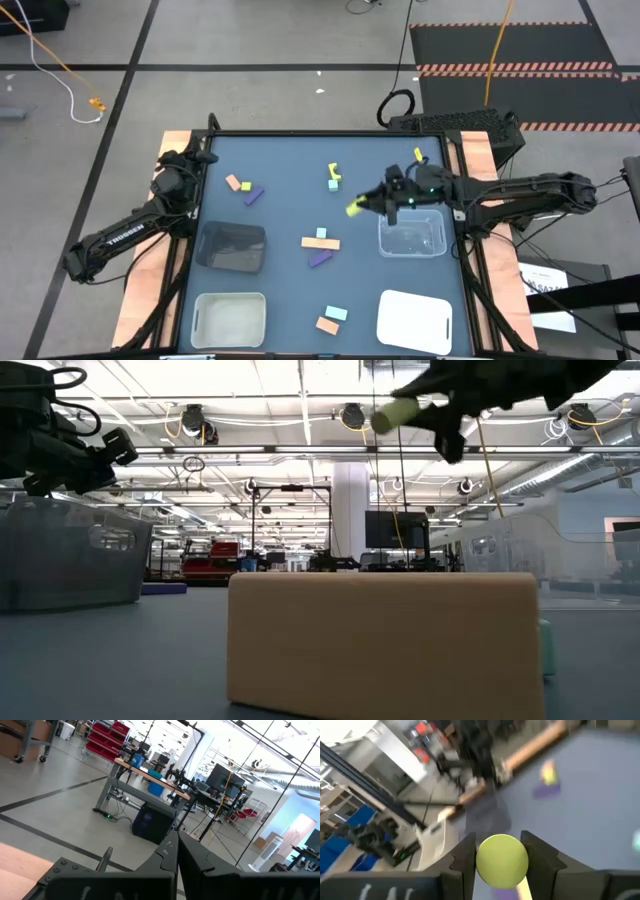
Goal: Sort & place blocks by color
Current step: Put the right green block into the transparent bin, then put the top right violet block into the white bin
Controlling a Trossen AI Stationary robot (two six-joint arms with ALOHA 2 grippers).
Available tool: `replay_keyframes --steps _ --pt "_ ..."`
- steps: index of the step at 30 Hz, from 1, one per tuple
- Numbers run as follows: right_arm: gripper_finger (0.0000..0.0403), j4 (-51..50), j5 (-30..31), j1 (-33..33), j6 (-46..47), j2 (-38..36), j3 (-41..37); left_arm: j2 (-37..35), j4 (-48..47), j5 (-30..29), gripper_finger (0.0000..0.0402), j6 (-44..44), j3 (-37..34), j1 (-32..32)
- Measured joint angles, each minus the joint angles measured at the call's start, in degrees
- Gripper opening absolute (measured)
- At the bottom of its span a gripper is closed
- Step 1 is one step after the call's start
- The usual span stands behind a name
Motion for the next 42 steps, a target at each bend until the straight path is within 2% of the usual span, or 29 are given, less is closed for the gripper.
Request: replay_keyframes --steps 8,14,17,22,27,32,34,39,42 --pt "0.0111 -21.2 1.9 4.1 12.4 -1.2 0.0 0.0 0.0 0.0 0.001 0.0 0.0 0.0" --pt "0.0111 -39.2 7.7 4.9 13.3 -6.1 1.3 0.0 0.0 0.0 0.001 0.0 0.0 0.0" --pt "0.0111 -42.5 7.7 4.9 13.3 -8.6 1.4 0.0 0.0 0.0 0.001 0.0 0.0 0.0" --pt "0.0111 -49.5 3.0 4.9 14.4 -11.8 1.5 0.0 0.0 0.0 0.001 0.0 0.0 0.0" --pt "0.0111 -59.0 5.0 4.9 16.0 -12.1 1.5 0.0 0.0 0.0 0.001 0.0 0.0 0.0" --pt "0.0112 -59.8 6.2 4.9 16.1 -11.4 1.5 0.0 0.0 0.0 0.001 0.0 0.0 0.0" --pt "0.0141 -59.8 6.3 4.9 16.1 -11.3 1.5 0.0 0.0 0.0 0.001 0.0 0.0 0.0" --pt "0.0267 -59.7 6.1 4.9 14.2 -11.4 1.5 0.0 0.0 0.0 0.001 0.0 0.0 0.0" --pt "0.032 -57.4 6.0 4.9 12.5 -11.8 1.5 0.0 0.0 0.0 0.001 0.0 0.0 0.0"
